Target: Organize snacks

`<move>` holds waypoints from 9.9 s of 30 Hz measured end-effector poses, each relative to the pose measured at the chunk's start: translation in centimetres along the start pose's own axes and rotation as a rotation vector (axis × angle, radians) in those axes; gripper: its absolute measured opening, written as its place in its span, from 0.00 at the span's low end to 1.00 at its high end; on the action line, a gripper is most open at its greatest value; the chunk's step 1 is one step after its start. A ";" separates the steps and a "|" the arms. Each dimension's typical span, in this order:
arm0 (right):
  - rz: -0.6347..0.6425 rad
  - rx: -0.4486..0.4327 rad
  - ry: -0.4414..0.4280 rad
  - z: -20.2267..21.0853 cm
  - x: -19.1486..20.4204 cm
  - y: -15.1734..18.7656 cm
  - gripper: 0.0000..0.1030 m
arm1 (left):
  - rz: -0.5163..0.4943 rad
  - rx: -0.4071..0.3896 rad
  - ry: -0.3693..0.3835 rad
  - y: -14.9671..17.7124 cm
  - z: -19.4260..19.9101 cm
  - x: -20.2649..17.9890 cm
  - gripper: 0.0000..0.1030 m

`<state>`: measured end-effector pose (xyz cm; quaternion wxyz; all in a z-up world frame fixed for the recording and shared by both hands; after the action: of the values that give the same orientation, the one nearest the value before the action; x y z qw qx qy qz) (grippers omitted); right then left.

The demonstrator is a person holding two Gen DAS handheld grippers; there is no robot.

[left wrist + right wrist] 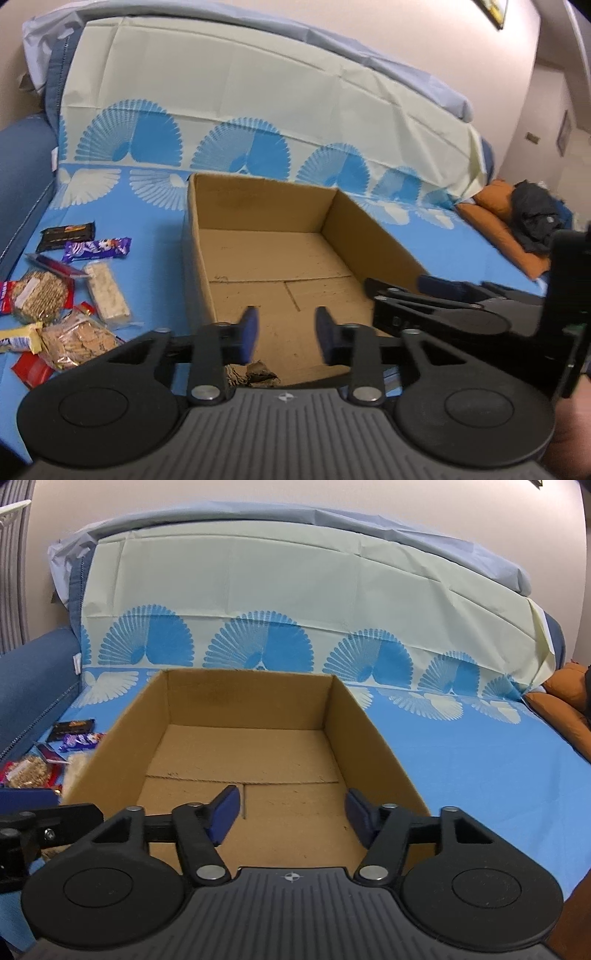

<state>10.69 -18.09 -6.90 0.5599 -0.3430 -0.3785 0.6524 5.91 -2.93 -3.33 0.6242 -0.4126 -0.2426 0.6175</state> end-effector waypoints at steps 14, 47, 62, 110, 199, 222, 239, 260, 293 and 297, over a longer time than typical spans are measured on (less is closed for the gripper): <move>-0.014 -0.117 -0.332 3.2 9.5 -3.0 0.61 | 0.126 -0.076 -0.147 0.7 6.0 17.5 0.28; -0.169 0.534 -0.359 -9.5 23.4 3.1 0.85 | 0.825 -0.005 -0.465 6.4 -1.5 28.6 0.82; -0.061 0.478 -0.470 -8.2 23.2 3.2 0.51 | 0.708 -0.039 -0.415 5.4 -1.4 28.2 0.25; 0.179 0.427 -0.554 -1.7 22.1 8.0 0.62 | 0.251 0.392 -0.281 7.7 -0.1 22.3 0.24; -0.473 -0.140 -0.215 -1.7 -3.0 -2.6 0.57 | -0.008 -0.073 -0.054 -8.6 -5.4 -1.0 0.24; -0.469 -0.149 -0.199 -1.3 -2.7 -2.7 0.57 | -0.049 -0.100 -0.035 -11.4 -7.4 -4.0 0.24; -0.469 -0.151 -0.203 -1.2 -2.6 -2.6 0.57 | -0.058 -0.108 -0.032 -12.2 -7.5 -4.4 0.24; -0.462 -0.151 -0.206 -1.2 -2.6 -2.6 0.57 | -0.058 -0.114 -0.028 -12.9 -7.7 -5.0 0.24; -0.234 -0.078 -0.219 -1.5 2.9 -1.4 0.58 | -0.143 -0.085 -0.158 0.7 1.6 13.9 0.15; -0.213 -0.077 -0.236 -1.1 4.0 -1.1 0.57 | -0.044 -0.028 -0.264 4.2 1.7 20.0 0.16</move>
<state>11.60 -13.91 -6.50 0.5641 -0.2431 -0.5007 0.6100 4.47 16.41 -9.97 0.5943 -0.3312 -0.3400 0.6493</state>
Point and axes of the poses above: each gripper's, at about its wrist camera, not at the fingertips, and z roughly against the way its jaws point, x to its left, y to its underside, the point moved 3 cm from there along -z, roughly the way its jaws point, and after that the axes turned 2 degrees about -z, right-handed, at the moved point
